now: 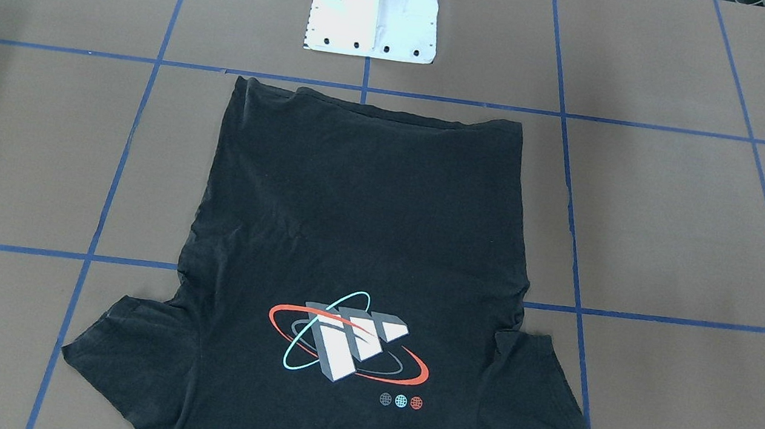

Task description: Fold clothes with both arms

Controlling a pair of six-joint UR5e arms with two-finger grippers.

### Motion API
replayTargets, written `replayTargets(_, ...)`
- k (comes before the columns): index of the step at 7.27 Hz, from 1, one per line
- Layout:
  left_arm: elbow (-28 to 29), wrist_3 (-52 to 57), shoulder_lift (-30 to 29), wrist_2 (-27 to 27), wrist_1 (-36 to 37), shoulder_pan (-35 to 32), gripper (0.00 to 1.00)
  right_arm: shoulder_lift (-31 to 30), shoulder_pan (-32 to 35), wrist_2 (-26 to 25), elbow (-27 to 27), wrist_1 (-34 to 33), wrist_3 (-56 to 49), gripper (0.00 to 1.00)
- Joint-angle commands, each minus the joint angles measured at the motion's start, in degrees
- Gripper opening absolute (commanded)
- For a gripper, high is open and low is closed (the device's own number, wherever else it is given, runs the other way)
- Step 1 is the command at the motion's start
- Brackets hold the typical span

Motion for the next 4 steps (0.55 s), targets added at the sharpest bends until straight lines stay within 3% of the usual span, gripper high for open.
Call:
replayTargets(1, 0.0, 0.0, -1.4, 0.6, 0.0, -0.1, 1.0, 0.1, 0.0, 0.0, 0.0, -0.1, 0.1, 1.0)
replayTargets(4, -0.4, 0.4, -1.6, 0.6, -4.6, -0.1, 1.0, 0.8, -0.1, 0.1, 0.9, -0.1, 0.1, 1.0)
